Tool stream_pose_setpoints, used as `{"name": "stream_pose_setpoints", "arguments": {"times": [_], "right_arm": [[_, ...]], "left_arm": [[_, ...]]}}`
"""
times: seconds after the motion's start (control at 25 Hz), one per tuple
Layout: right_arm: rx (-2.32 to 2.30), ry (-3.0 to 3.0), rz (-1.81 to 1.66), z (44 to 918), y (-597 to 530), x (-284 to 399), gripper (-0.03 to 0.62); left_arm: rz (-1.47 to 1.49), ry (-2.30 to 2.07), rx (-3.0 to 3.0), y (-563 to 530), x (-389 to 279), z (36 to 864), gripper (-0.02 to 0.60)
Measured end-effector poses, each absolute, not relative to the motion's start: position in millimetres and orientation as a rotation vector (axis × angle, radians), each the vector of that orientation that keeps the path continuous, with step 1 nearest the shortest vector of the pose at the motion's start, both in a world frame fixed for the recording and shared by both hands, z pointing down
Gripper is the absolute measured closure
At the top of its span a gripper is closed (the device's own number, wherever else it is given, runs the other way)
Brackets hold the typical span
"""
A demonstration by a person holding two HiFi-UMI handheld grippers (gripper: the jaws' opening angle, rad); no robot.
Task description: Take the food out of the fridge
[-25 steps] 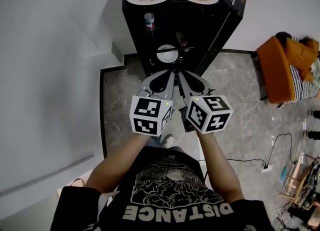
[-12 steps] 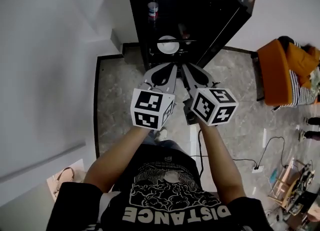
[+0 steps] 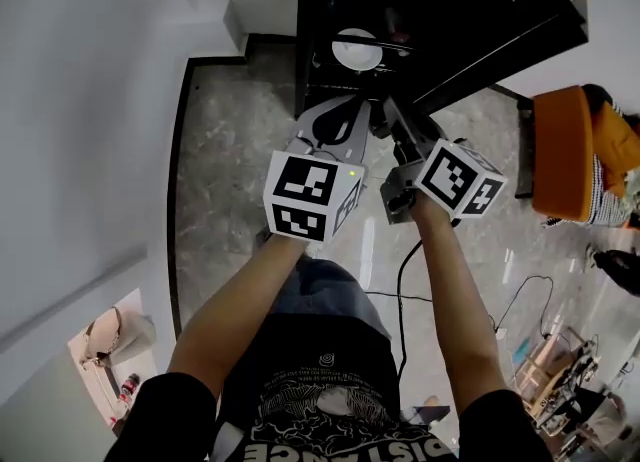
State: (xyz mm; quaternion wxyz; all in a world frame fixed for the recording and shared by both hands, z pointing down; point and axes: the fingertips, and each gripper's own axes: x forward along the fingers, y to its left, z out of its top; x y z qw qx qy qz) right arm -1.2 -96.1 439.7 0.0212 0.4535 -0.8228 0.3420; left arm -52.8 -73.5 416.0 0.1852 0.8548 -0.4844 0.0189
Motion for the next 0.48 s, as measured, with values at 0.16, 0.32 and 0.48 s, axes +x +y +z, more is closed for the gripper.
{"name": "stream_pose_setpoints", "arguments": {"times": [0.16, 0.32, 0.48], "right_arm": [[1.416, -2.546, 1.251, 492, -115, -6, 0.583], [1.456, -2.548, 1.404, 549, -139, -10, 0.583], [1.511, -2.535, 1.551, 612, -164, -9, 0.582]], "left_arm": [[0.059, -1.368, 2.4, -84, -64, 454, 0.578], [0.073, -1.395, 2.388, -101, -78, 496, 0.578], [0.105, -1.394, 2.402, -118, -80, 536, 0.578]]}}
